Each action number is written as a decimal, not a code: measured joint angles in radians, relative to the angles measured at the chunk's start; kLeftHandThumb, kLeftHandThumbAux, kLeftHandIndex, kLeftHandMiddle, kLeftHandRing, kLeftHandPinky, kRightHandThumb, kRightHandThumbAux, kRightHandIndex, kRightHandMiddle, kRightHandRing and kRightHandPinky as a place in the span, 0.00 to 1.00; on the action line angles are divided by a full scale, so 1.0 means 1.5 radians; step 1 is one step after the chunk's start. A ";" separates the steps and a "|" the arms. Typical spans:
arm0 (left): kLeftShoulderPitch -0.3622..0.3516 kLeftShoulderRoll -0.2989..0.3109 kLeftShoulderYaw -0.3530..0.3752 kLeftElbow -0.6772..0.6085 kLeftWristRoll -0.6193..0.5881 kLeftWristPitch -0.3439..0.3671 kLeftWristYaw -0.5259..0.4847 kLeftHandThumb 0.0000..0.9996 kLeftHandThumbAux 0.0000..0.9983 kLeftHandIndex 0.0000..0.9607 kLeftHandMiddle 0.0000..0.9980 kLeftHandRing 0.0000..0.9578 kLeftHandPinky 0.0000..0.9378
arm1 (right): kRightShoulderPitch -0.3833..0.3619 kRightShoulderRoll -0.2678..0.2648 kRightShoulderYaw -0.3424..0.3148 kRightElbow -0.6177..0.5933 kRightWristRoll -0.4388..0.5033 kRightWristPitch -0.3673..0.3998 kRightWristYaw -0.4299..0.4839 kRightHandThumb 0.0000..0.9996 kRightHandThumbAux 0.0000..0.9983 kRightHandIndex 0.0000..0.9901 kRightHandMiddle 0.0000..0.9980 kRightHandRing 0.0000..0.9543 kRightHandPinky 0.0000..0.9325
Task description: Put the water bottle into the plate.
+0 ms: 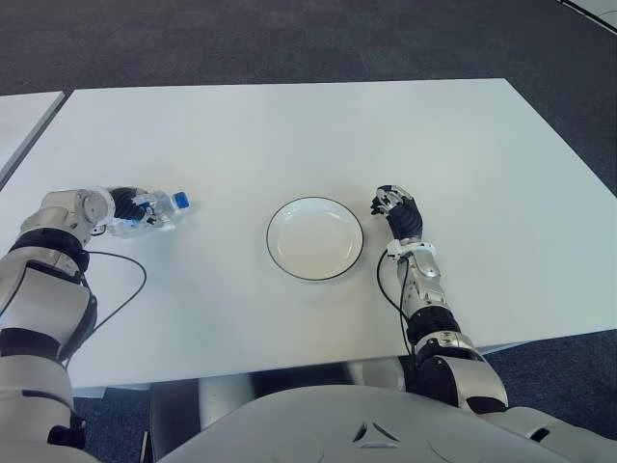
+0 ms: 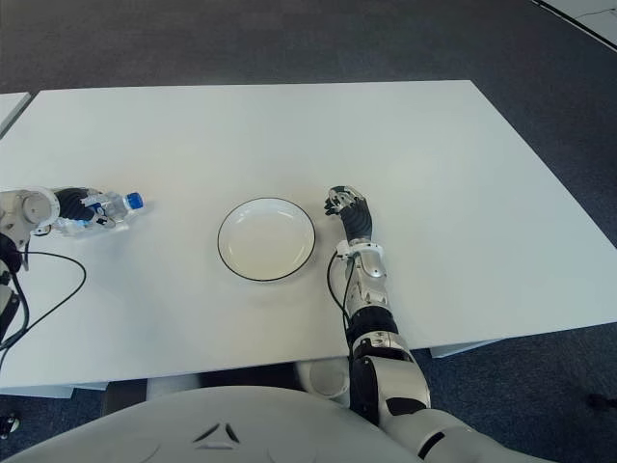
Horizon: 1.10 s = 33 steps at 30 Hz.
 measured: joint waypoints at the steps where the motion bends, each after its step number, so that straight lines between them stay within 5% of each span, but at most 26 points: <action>1: 0.000 -0.002 0.001 0.000 0.000 0.005 0.002 0.21 0.50 0.05 0.07 0.10 0.17 | 0.000 0.000 0.000 0.000 0.000 -0.001 0.000 0.71 0.73 0.44 0.61 0.61 0.61; 11: -0.001 -0.044 0.006 0.006 -0.011 0.056 0.027 0.11 0.47 0.05 0.03 0.04 0.11 | 0.000 0.000 0.000 0.000 -0.002 -0.001 0.000 0.71 0.73 0.44 0.62 0.61 0.62; 33: 0.027 -0.099 0.041 0.007 -0.042 0.089 0.112 0.07 0.60 0.24 0.15 0.19 0.36 | 0.005 0.001 0.004 0.001 -0.005 -0.003 -0.011 0.71 0.72 0.44 0.62 0.61 0.62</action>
